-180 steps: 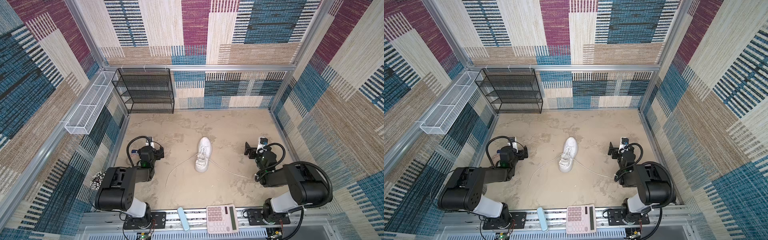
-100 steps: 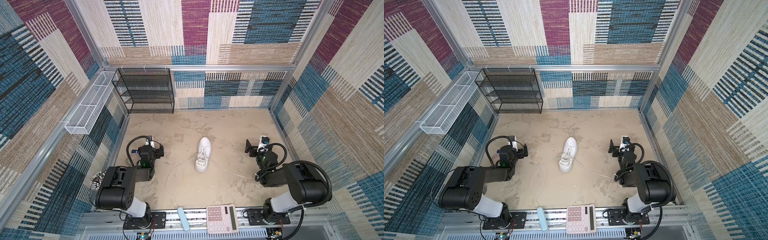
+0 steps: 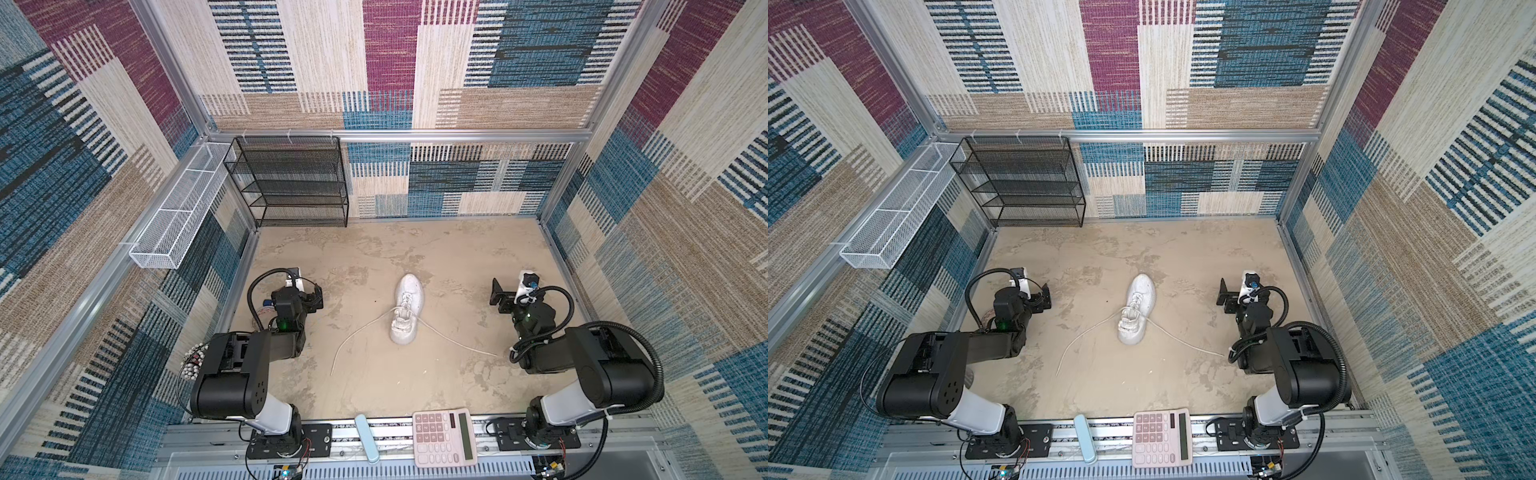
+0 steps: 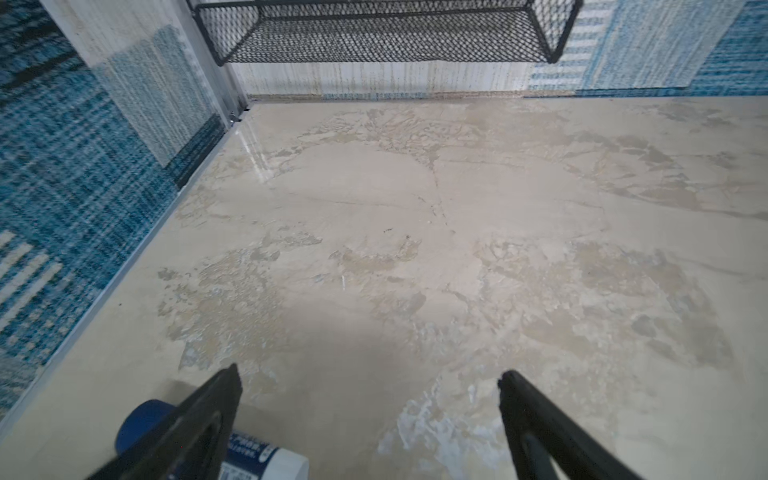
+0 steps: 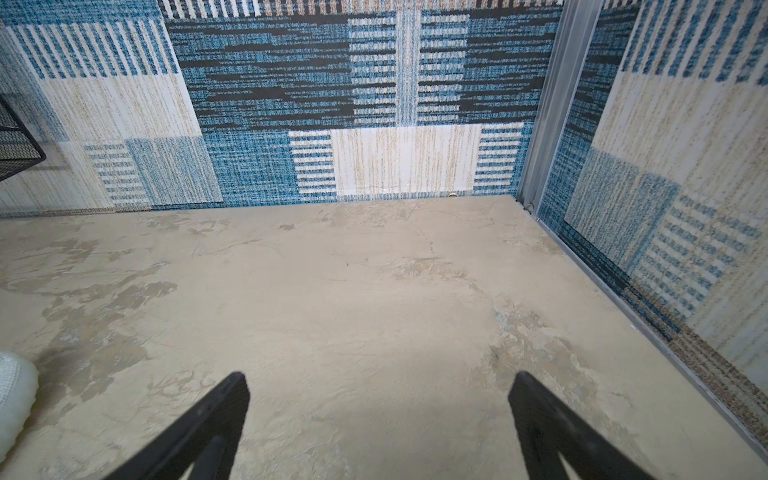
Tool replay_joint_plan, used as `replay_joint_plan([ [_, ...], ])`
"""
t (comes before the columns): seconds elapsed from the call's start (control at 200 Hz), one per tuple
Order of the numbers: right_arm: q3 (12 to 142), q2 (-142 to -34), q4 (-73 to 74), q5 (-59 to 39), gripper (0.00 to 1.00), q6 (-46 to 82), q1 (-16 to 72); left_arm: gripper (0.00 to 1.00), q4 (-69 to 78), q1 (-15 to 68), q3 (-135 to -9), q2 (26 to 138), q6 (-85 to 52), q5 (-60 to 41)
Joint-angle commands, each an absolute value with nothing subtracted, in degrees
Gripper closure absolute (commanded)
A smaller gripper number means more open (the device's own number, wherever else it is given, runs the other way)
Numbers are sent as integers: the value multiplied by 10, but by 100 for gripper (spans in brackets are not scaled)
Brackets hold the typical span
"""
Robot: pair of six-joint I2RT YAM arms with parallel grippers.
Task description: Tie the shoes
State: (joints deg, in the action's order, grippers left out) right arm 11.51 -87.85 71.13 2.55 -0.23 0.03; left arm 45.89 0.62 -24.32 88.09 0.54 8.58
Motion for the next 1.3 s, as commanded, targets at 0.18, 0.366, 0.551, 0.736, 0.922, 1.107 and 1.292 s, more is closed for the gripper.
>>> replay_joint_plan([
  [0.18,140,-842,676,60,0,5,1,0,400,8,-262,834,2,94],
  [0.366,330,-756,230,105,0,101,5,4,156,10,-369,720,-6,98],
  [0.551,467,-728,-165,160,0,265,39,7,-205,14,-547,705,-94,103],
  [0.736,524,-724,-395,113,0,410,73,14,-366,32,-576,689,-180,11],
  [0.922,493,-714,-462,20,4,479,103,19,-392,76,-528,664,-263,-19],
  [1.107,437,-699,-483,4,19,468,130,20,-419,141,-506,677,-311,-23],
  [1.292,423,-689,-507,16,25,477,178,21,-428,172,-475,683,-353,-34],
])
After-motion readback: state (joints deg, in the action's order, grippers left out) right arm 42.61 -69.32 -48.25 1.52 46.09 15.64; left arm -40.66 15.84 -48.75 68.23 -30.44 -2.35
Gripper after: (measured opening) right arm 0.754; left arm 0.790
